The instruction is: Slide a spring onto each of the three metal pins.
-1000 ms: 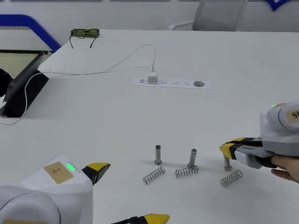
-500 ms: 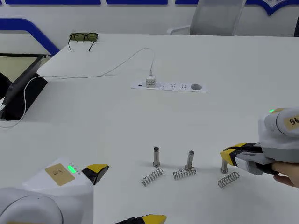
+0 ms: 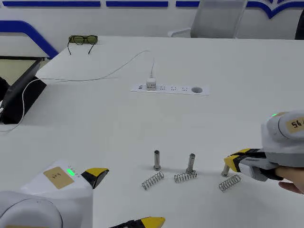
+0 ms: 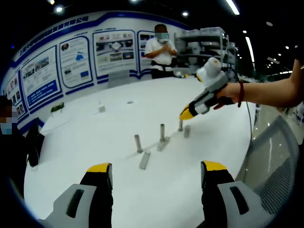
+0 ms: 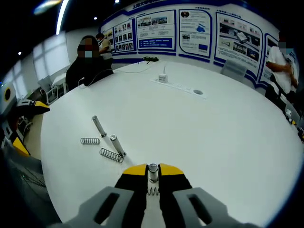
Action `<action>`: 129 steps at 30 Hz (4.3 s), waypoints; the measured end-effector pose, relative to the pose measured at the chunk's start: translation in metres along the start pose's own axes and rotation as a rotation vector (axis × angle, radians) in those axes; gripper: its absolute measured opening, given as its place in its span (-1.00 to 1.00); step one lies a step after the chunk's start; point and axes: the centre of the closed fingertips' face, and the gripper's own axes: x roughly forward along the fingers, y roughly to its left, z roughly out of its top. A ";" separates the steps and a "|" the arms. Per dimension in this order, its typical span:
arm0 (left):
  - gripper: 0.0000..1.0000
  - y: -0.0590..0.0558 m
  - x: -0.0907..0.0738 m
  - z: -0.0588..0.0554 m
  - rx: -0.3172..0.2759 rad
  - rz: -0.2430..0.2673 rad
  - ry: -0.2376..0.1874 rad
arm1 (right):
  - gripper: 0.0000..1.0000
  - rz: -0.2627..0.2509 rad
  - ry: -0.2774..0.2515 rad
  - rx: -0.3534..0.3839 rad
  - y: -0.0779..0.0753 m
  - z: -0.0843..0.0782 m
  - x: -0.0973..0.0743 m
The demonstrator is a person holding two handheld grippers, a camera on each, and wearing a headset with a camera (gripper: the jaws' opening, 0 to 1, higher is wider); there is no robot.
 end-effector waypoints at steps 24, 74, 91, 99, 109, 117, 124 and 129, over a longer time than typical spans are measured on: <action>0.37 0.010 0.016 -0.011 0.070 -0.023 0.042 | -0.20 0.090 -0.149 0.056 0.022 0.027 -0.023; -0.60 0.030 0.109 -0.051 0.140 -0.180 0.155 | 0.14 0.189 -0.261 0.102 0.045 0.012 -0.056; -0.79 0.028 0.112 -0.053 0.164 -0.199 0.164 | 0.11 0.187 -0.278 0.127 0.046 0.014 -0.060; -0.80 0.026 0.101 -0.047 0.155 -0.187 0.136 | 0.11 0.200 -0.292 0.137 0.051 0.018 -0.062; -0.80 0.015 0.079 -0.020 0.048 -0.184 0.015 | 0.05 0.263 -0.338 0.200 0.066 0.035 -0.064; -0.80 0.006 0.061 0.005 -0.057 -0.206 -0.090 | -0.06 0.372 -0.382 0.302 0.090 0.055 -0.063; -0.80 -0.006 0.047 0.030 -0.095 -0.224 -0.183 | -0.20 0.476 -0.407 0.432 0.111 0.071 -0.061; -0.80 -0.014 0.038 0.045 -0.108 -0.241 -0.235 | -0.30 0.528 -0.420 0.495 0.120 0.078 -0.060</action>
